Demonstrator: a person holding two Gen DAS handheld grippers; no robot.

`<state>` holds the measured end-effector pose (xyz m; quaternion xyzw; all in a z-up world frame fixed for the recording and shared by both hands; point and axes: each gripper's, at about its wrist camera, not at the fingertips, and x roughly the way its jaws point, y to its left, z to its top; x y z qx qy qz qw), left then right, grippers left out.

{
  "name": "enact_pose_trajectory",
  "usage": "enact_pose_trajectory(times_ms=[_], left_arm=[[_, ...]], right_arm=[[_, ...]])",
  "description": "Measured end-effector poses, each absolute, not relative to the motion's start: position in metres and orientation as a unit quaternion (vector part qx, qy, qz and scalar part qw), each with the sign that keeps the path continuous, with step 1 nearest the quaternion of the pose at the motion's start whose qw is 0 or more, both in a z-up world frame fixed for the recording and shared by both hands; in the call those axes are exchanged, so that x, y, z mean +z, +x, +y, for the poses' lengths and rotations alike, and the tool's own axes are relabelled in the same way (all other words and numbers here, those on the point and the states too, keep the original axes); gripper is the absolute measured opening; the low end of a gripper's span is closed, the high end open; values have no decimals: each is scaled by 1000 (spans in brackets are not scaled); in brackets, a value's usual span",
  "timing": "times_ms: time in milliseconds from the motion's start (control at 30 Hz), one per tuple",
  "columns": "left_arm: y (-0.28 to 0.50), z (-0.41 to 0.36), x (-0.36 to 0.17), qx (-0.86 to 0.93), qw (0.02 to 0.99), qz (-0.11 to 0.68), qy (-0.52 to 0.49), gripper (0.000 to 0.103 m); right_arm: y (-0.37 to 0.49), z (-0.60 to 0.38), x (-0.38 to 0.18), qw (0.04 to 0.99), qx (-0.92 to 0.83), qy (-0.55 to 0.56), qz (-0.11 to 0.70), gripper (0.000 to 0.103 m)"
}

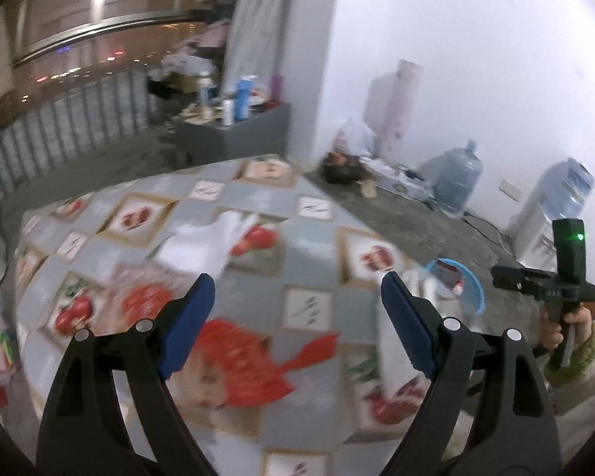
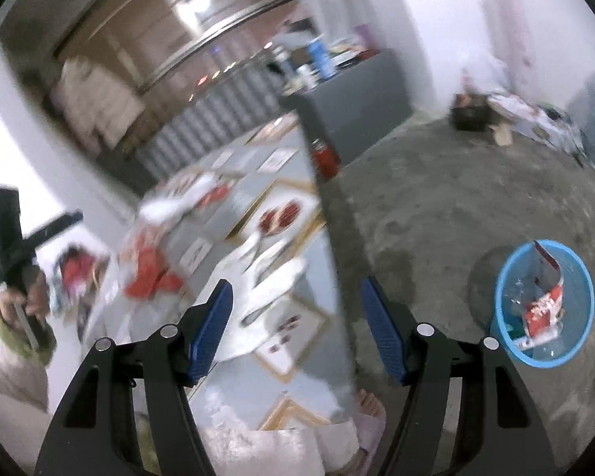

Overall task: Collect trash
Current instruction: 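Bring both tools back over the table, then close the left tool on the red candy wrapper while the right tool grips the white glove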

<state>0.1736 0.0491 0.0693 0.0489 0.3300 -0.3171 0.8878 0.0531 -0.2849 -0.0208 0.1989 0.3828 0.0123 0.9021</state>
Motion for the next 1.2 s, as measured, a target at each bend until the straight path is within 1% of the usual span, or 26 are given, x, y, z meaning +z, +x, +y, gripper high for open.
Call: enact_pose_trajectory(times_ms=[200, 467, 567, 633, 767, 833, 867, 933, 1000, 1033, 1133, 1200], left_arm=[[163, 78, 38, -305, 891, 335, 41, 81], [152, 70, -8, -308, 887, 334, 76, 81], [156, 71, -26, -300, 885, 350, 70, 76], [160, 72, -38, -290, 883, 361, 71, 69], [169, 75, -54, -281, 878, 382, 62, 61], [174, 77, -62, -273, 876, 395, 56, 53], [176, 78, -65, -268, 875, 400, 55, 51], [180, 80, -70, -265, 871, 410, 45, 41], [182, 81, -73, -262, 869, 418, 37, 36], [182, 82, -74, -259, 868, 422, 35, 31], [183, 82, -76, -256, 868, 425, 34, 25], [181, 82, -75, -257, 868, 423, 34, 23]], right_arm=[[66, -232, -30, 900, 23, 107, 423, 65], [81, -220, -39, 889, 15, 94, 448, 65], [83, -219, -40, 888, 13, 95, 450, 65], [84, -218, -41, 886, 13, 95, 454, 65], [88, -216, -45, 883, 13, 96, 460, 65], [90, -216, -47, 881, 14, 101, 461, 65], [91, -216, -47, 881, 14, 104, 461, 65], [92, -216, -49, 880, 15, 111, 462, 65], [93, -216, -51, 878, 16, 117, 463, 65], [93, -216, -52, 878, 17, 119, 464, 65], [95, -213, -55, 875, 17, 119, 468, 65], [96, -211, -56, 875, 17, 116, 469, 65]])
